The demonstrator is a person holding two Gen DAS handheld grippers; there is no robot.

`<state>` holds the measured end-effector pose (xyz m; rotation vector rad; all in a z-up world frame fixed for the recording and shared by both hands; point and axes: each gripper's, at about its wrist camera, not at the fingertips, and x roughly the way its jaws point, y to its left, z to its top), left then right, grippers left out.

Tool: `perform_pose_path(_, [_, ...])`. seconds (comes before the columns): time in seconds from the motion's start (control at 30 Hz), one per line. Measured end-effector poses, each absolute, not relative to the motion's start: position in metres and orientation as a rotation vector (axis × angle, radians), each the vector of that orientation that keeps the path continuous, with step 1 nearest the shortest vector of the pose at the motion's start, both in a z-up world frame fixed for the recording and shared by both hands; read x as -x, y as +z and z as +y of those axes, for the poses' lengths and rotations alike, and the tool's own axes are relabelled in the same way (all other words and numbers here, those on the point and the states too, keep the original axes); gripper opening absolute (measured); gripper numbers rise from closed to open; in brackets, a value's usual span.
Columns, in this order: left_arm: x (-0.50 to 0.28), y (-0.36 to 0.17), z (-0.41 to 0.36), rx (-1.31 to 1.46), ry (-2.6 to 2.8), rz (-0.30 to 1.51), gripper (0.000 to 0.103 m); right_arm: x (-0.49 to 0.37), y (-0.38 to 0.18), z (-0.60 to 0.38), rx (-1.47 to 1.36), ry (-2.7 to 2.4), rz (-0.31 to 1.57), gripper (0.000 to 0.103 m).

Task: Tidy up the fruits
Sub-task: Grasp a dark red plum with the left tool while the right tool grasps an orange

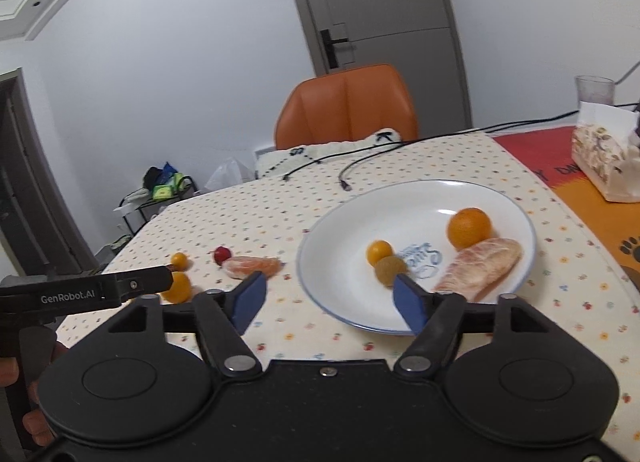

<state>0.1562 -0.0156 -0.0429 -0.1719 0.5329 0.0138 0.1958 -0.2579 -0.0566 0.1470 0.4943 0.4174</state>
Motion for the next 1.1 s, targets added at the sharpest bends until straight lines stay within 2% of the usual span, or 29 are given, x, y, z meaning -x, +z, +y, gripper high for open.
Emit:
perform_pose_path(0.13, [-0.151, -0.043, -0.004, 0.176, 0.041, 0.534, 0.086, -0.197, -0.056, -0.246, -0.141, 0.461, 0.489, 0.095])
perform_pose_path(0.27, [-0.146, -0.043, 0.009, 0.179, 0.072, 0.530, 0.086, -0.199, -0.055, -0.234, -0.142, 0.495, 0.485, 0.103])
perform_pose_path(0.9, [-0.144, -0.049, 0.049, 0.198, 0.146, 0.528, 0.082, -0.212, -0.062, -0.185, -0.108, 0.586, 0.532, 0.103])
perform_pose_path(1.0, [-0.147, -0.051, 0.051, 0.197, 0.143, 0.531, 0.077, -0.214, -0.063, -0.181, -0.106, 0.591, 0.540, 0.103])
perform_pose_path(1.1, [-0.151, -0.053, 0.054, 0.197, 0.133, 0.539, 0.066, -0.217, -0.064, -0.175, -0.105, 0.600, 0.548, 0.101])
